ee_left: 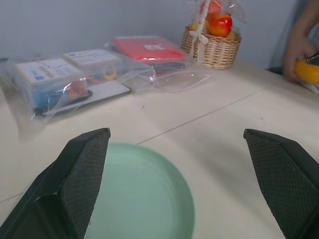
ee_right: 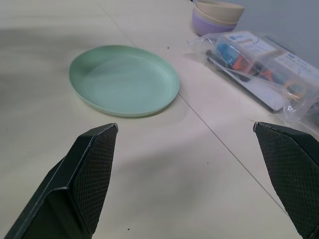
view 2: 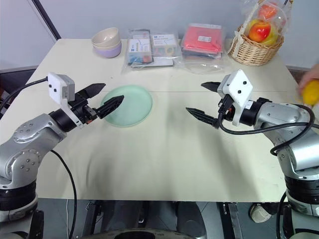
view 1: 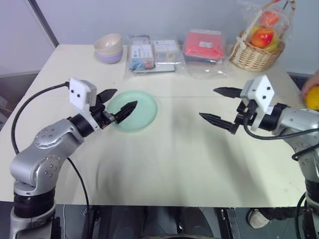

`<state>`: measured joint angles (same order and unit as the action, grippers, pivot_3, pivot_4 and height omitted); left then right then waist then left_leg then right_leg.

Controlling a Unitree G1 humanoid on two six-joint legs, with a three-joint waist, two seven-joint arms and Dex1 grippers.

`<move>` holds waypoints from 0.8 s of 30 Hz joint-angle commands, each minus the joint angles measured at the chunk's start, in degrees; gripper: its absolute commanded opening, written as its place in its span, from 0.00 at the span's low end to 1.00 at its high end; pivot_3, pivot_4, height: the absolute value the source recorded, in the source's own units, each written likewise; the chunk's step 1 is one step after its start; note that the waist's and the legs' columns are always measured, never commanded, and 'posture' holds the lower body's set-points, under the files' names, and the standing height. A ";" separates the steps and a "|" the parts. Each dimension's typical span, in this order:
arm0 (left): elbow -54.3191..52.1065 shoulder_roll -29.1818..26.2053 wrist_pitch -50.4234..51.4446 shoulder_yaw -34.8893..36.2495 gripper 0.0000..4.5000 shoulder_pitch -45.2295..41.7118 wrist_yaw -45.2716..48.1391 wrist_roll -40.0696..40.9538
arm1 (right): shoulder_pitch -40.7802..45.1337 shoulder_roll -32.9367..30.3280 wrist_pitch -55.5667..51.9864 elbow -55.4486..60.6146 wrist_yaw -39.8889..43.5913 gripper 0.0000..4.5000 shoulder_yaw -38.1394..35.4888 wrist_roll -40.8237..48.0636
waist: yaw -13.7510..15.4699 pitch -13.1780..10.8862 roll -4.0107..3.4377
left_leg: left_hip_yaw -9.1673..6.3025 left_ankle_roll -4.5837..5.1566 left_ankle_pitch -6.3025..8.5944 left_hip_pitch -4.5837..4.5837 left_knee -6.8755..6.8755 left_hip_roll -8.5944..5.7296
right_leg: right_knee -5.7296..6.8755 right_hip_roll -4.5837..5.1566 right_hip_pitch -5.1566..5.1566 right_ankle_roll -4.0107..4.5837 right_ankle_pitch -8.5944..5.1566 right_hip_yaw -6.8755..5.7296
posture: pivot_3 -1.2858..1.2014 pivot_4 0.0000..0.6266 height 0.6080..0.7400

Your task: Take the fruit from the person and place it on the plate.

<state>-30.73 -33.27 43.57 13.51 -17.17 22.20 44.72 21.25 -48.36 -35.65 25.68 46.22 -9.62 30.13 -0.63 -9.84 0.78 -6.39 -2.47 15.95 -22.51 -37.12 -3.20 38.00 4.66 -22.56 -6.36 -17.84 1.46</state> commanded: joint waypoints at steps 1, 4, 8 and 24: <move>-2.76 -0.02 -0.68 1.90 1.00 0.22 -1.15 0.46 | 1.32 -0.38 0.95 0.71 0.39 0.99 -0.33 0.09 | -0.01 0.00 0.00 | 0.00 0.00 0.00 0.00 0.00 0.00 | 0.00 0.00 0.00 0.00 0.00 0.00 | 0.52 0.24 1.00; -2.61 0.67 -0.33 2.41 1.00 0.15 -2.63 1.12 | 1.57 -0.46 1.05 0.21 0.71 0.99 -0.11 -0.06 | 0.03 0.00 0.00 | -0.01 0.00 0.00 0.00 0.00 0.00 | 0.00 0.00 0.00 0.00 0.00 0.00 | 0.52 0.24 1.00; -2.73 0.19 -0.20 2.50 1.00 0.27 -3.04 1.23 | 1.61 -0.68 1.13 -0.15 1.17 0.99 0.01 -0.26 | 0.03 0.00 0.00 | -0.01 0.00 0.00 0.00 0.00 0.00 | 0.00 0.00 0.00 0.00 0.00 0.00 | 0.52 0.24 1.00; -3.54 0.03 -0.32 1.11 1.00 0.79 -3.24 1.24 | 1.48 -0.52 1.08 -0.05 1.35 0.99 -0.13 -0.40 | 0.01 0.00 0.00 | 0.00 -0.01 0.00 0.00 0.00 0.00 | 0.00 0.00 0.00 0.00 0.00 0.00 | 0.52 0.24 1.00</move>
<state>-32.29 -33.10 43.57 14.22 -15.96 19.08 45.63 21.57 -48.40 -35.65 24.52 47.58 -9.09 29.83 -0.62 -9.84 0.78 -6.39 -2.48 15.95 -22.51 -37.13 -3.20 38.00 4.66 -22.57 -6.36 -17.84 1.46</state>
